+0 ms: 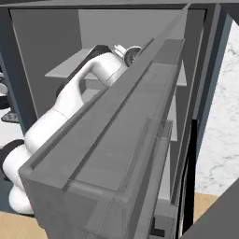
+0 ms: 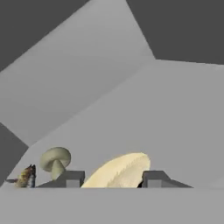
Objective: Place one mushroom and one fish in each tupperware on the nearby counter, to pack two identical lunches.
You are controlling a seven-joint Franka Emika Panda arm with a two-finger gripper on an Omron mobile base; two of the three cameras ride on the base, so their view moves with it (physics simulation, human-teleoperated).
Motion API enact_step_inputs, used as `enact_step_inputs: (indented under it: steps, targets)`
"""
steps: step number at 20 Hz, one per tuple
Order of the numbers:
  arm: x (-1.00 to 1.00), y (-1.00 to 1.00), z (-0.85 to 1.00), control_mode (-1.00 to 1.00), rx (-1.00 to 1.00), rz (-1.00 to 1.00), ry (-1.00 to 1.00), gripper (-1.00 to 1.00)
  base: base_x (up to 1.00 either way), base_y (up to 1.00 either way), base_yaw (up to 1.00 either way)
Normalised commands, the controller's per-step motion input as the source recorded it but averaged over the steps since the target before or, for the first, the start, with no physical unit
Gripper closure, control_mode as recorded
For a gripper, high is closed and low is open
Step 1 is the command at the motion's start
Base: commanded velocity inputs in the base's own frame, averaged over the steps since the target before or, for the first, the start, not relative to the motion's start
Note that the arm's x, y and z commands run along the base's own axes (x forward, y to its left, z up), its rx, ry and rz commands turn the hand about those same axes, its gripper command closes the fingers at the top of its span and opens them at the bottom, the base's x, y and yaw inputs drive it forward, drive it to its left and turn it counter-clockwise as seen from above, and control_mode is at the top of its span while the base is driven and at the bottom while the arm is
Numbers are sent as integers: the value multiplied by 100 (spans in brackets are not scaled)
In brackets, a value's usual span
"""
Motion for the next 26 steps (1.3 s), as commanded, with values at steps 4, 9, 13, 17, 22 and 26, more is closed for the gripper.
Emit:
enact_step_inputs:
  steps: [4, 9, 13, 17, 22, 26]
  targets:
    - [-100, 39, 58, -100, 16, 0, -20, 100, 0, 0, 0]
    - [-100, 20, 42, -100, -4, 0, 1, 100, 0, 0, 0]
    - [-100, 22, -68, -100, -33, 0, 16, 100, 0, 0, 0]
    - [-100, 38, -100, -100, -37, 5, 21, 100, 0, 0, 0]
    - [-100, 71, -100, -100, -47, 15, 36, 100, 0, 0, 0]
    - [-25, 19, -25, 100, -15, 5, 8, 100, -75, 70, 27]
